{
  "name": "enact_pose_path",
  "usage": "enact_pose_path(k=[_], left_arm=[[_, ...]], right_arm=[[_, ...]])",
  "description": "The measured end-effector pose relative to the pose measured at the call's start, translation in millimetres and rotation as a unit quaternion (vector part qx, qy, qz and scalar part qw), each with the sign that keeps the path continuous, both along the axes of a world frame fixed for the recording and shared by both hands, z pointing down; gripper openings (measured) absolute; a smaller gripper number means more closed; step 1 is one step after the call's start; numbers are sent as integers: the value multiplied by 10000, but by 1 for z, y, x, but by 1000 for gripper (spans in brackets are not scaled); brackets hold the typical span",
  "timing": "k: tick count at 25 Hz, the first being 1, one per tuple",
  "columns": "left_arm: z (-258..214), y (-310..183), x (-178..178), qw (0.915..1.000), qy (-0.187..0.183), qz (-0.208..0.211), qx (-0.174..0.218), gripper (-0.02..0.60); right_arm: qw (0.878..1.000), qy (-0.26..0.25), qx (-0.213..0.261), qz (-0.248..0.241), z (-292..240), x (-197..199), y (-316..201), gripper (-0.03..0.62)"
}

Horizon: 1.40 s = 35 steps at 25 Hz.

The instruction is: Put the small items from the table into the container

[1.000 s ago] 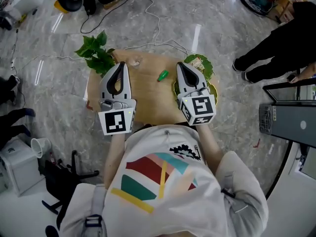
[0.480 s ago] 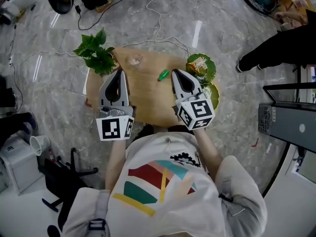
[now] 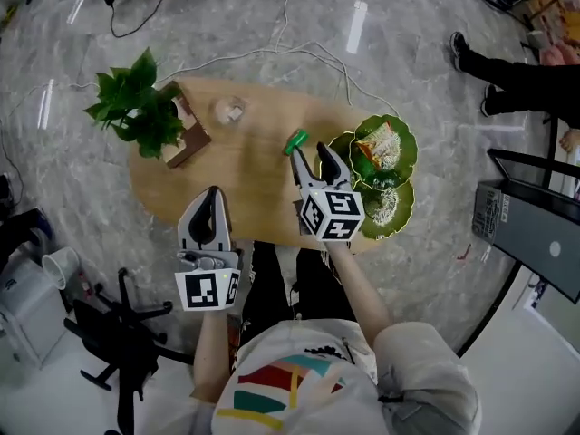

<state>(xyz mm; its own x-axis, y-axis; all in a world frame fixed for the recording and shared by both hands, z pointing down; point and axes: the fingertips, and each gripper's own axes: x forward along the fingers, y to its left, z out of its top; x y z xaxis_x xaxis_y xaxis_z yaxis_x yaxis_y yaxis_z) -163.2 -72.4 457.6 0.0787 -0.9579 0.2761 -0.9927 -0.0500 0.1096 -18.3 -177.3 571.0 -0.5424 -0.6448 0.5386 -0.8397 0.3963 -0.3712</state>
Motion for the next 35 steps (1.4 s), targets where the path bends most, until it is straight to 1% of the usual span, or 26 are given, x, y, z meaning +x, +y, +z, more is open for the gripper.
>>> enact_pose_path(k=[2,4,6,9,11,14,16,18,20,23,25,27,30,32,34,35], left_arm=[[39,0,-2,9995,80,-11,-293,8],[75,6,-2,9984,163,-41,-544,8],[105,11,2,9974,203,-10,-693,8],[134,12,5,9963,201,134,-823,8],[146,12,4,9958,286,157,-856,8],[152,5,3,9943,660,133,-827,9],[148,1,5,9940,758,171,-764,8],[141,-2,8,9948,669,256,-720,8],[132,-4,12,9953,619,313,-675,9],[106,-10,21,9958,587,440,-547,9],[77,-15,21,9964,518,544,-405,8],[41,-24,18,9966,453,673,-153,9],[-13,-44,16,9948,320,898,362,9],[-52,-46,18,9931,197,987,606,8],[-90,-42,19,9918,93,964,828,9],[-105,-38,18,9915,49,902,934,9]], right_arm=[[9986,153,-316,385,56,8,-10,213],[9959,422,-514,611,105,15,-11,213],[9936,573,-675,705,146,16,-12,213],[9897,784,-900,791,193,10,-12,213],[9834,1002,-1221,892,222,8,-9,213],[9666,1083,-2025,1140,256,8,-3,209],[9617,1117,-2186,1216,259,10,-5,173],[9636,1142,-2152,1101,254,11,-6,170],[9690,1101,-1988,974,238,12,-7,170],[9769,909,-1714,894,188,17,-7,170],[9802,646,-1641,903,145,16,-2,170],[9849,478,-1448,823,98,10,-1,170],[9950,427,-740,523,16,3,-10,170],[9993,240,-238,145,-45,-3,-1,170],[9993,81,172,-316,-96,-9,17,170],[9983,86,358,-453,-115,-8,26,170]])
